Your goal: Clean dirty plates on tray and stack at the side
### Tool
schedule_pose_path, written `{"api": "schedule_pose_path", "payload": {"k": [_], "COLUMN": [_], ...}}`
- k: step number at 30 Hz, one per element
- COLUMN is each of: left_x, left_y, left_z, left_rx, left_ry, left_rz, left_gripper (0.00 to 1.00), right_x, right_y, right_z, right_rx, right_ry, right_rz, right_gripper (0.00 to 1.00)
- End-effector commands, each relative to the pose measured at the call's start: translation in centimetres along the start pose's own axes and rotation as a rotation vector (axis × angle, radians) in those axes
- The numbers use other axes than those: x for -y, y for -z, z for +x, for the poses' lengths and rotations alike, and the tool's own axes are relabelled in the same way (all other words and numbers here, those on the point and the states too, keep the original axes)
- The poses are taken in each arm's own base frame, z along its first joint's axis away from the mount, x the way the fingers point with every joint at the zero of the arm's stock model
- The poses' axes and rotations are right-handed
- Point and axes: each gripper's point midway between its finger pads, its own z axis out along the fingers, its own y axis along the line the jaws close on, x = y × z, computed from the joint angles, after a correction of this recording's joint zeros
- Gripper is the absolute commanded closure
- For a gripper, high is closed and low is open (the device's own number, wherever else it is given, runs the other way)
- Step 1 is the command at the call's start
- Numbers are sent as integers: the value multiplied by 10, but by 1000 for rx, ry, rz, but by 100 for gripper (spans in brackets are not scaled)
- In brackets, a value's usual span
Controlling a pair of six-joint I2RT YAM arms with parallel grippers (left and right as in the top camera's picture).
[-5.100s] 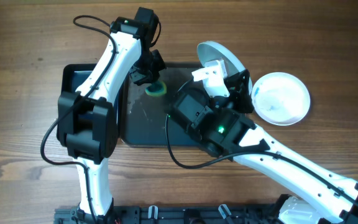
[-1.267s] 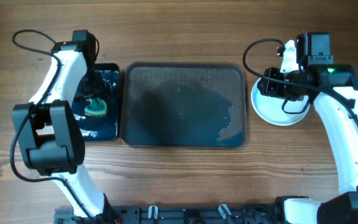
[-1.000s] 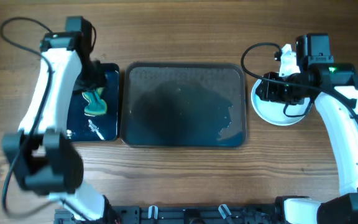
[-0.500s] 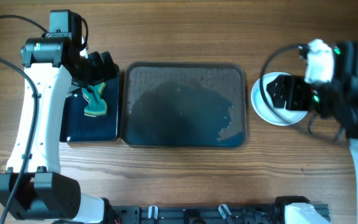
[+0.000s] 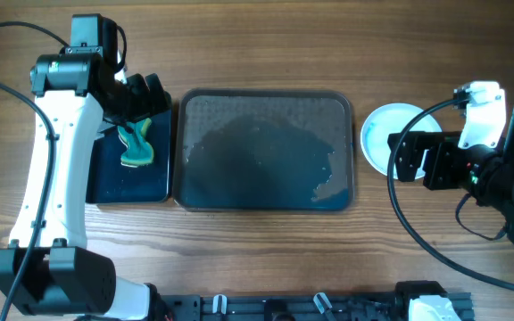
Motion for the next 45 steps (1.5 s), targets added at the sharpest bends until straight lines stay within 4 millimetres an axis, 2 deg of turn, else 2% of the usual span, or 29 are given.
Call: {"api": "schedule_pose_path", "payload": {"k": [1, 4, 7, 12, 15, 21, 27, 30, 35, 40, 45], "left_x": [4, 4, 4, 4, 4, 4, 4, 4, 4, 4, 4], "left_y": [0, 0, 0, 0, 0, 0, 0, 0, 0, 0, 0], "left_z": [0, 0, 0, 0, 0, 0, 0, 0, 0, 0, 0], "left_rx": [-4, -4, -4, -4, -4, -4, -4, -4, -4, -4, -4], "left_ry": [10, 10, 10, 10, 10, 10, 10, 10, 10, 10, 10], "left_rz": [16, 16, 16, 16, 16, 16, 16, 16, 16, 16, 16], "left_gripper": [0, 0, 0, 0, 0, 0, 0, 0, 0, 0, 0], "right_x": [5, 7, 9, 17, 16, 18, 20, 16, 17, 23, 34], "right_y": [-4, -11, -14, -9, -5, -15, -62, -80, -92, -98, -109], "right_z": [-4, -5, -14, -30, -27, 3, 54, 72, 87, 92, 99], "right_rx": [-7, -27, 23, 246, 375, 641, 757, 808, 868, 887, 839], "right_ry": [3, -2, 11, 95, 142, 209, 264, 298, 322, 316, 285], "right_rz": [31, 33, 40, 87, 83, 52, -30, -87, -104, -84, -37], "right_gripper": [0, 0, 0, 0, 0, 0, 0, 0, 0, 0, 0]}}
